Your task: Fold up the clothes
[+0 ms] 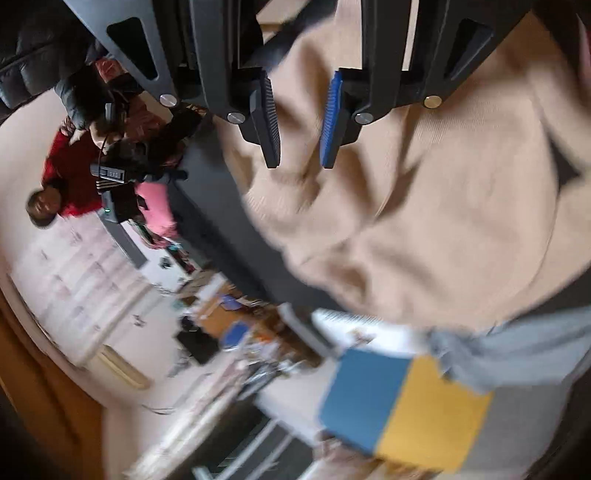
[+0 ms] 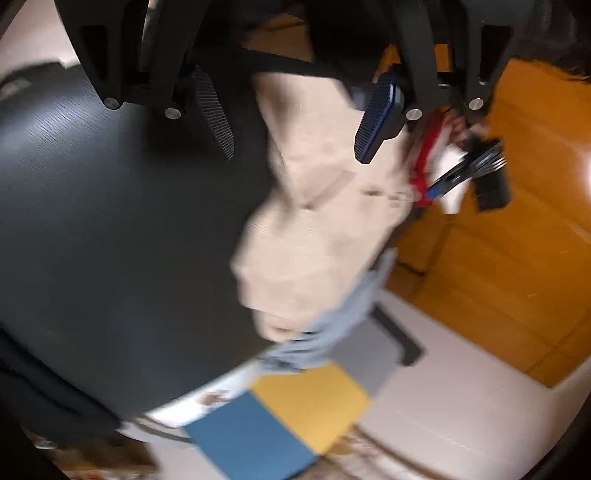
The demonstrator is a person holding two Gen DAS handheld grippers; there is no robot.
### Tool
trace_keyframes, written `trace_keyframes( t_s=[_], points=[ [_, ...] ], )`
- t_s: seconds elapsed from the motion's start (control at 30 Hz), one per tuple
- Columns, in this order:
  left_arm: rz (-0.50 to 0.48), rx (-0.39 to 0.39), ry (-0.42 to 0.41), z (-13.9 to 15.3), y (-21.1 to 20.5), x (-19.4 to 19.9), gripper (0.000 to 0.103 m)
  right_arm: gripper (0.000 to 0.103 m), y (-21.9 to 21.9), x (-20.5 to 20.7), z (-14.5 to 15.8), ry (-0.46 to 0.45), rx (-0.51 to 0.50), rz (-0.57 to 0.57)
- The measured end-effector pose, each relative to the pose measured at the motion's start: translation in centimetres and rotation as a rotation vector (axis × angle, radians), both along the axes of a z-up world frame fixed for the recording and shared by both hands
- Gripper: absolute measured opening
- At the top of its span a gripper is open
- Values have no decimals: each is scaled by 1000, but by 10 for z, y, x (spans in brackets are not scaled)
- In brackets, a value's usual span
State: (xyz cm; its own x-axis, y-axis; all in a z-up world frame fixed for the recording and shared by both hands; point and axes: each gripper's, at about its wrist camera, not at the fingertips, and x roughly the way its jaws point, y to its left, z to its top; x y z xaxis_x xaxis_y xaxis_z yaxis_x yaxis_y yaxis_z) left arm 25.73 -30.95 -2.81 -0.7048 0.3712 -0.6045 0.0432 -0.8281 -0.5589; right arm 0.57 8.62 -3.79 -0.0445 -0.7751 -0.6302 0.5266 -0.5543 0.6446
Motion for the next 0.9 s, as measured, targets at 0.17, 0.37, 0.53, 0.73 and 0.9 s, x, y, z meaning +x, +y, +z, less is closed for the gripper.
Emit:
trace_keyframes(
  t_s=[0.17, 0.37, 0.53, 0.73, 0.9],
  points=[
    [254, 131, -113, -57, -28, 80, 23, 72, -40, 20, 10, 104, -1, 113],
    [439, 251, -132, -95, -48, 136, 27, 79, -127, 56, 2, 167, 80, 420],
    [393, 241, -114, -102, -36, 125, 31, 79, -140, 42, -40, 111, 236, 385],
    [254, 309, -62, -104, -17, 102, 33, 79, -86, 6, -48, 53, 224, 169],
    [123, 447, 40, -95, -5, 80, 9, 79, -48, -7, -52, 23, 199, 94]
  ],
)
